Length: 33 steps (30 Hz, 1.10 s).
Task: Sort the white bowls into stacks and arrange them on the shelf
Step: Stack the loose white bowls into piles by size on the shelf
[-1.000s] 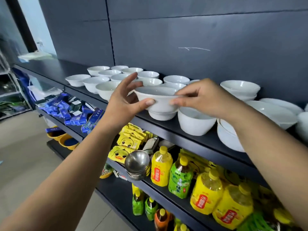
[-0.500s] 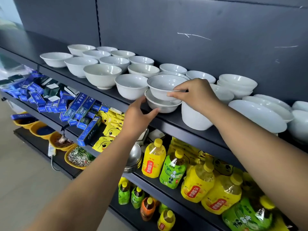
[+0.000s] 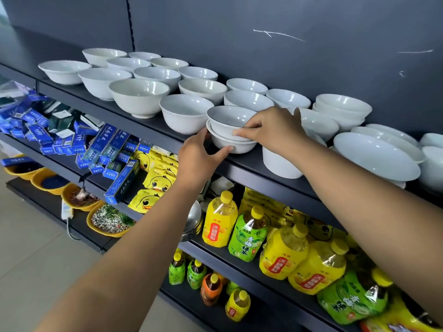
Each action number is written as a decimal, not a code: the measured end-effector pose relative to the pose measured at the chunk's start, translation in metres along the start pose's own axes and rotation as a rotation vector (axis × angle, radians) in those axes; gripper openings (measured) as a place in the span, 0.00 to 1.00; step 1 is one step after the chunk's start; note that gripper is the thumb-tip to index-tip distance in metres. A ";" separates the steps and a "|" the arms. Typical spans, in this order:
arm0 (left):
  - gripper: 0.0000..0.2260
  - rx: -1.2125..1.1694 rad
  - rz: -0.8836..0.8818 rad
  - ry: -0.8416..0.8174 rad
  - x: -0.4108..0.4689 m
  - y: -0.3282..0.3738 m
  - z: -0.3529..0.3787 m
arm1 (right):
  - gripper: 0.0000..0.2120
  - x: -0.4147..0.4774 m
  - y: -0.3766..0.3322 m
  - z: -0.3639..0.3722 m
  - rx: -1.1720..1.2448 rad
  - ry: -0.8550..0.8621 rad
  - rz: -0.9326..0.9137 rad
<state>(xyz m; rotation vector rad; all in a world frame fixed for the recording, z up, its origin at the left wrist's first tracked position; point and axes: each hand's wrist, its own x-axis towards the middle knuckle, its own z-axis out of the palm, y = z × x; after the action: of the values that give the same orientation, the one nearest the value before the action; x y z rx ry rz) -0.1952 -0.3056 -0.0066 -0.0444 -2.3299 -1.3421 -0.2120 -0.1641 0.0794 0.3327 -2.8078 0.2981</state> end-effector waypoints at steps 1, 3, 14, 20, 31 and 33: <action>0.23 0.007 0.005 0.015 0.000 -0.001 0.000 | 0.21 0.000 0.000 0.000 -0.002 -0.023 -0.001; 0.22 0.008 0.008 0.032 0.001 -0.002 0.002 | 0.23 0.000 0.001 0.001 -0.032 -0.075 -0.004; 0.21 0.006 0.016 0.048 0.000 -0.005 0.004 | 0.19 -0.001 -0.005 -0.001 -0.202 -0.153 -0.073; 0.21 0.007 0.038 0.054 0.000 -0.004 0.003 | 0.14 -0.001 -0.007 0.003 0.015 -0.181 -0.286; 0.20 0.014 0.075 0.100 0.000 -0.002 0.004 | 0.22 -0.002 -0.014 -0.005 0.016 -0.269 -0.277; 0.20 0.019 0.077 0.101 -0.001 -0.001 0.005 | 0.22 -0.002 -0.016 -0.005 0.003 -0.268 -0.270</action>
<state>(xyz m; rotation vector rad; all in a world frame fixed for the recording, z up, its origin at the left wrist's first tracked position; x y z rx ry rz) -0.1967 -0.3023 -0.0099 -0.0583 -2.2336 -1.2562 -0.2048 -0.1775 0.0865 0.7979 -2.9694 0.2098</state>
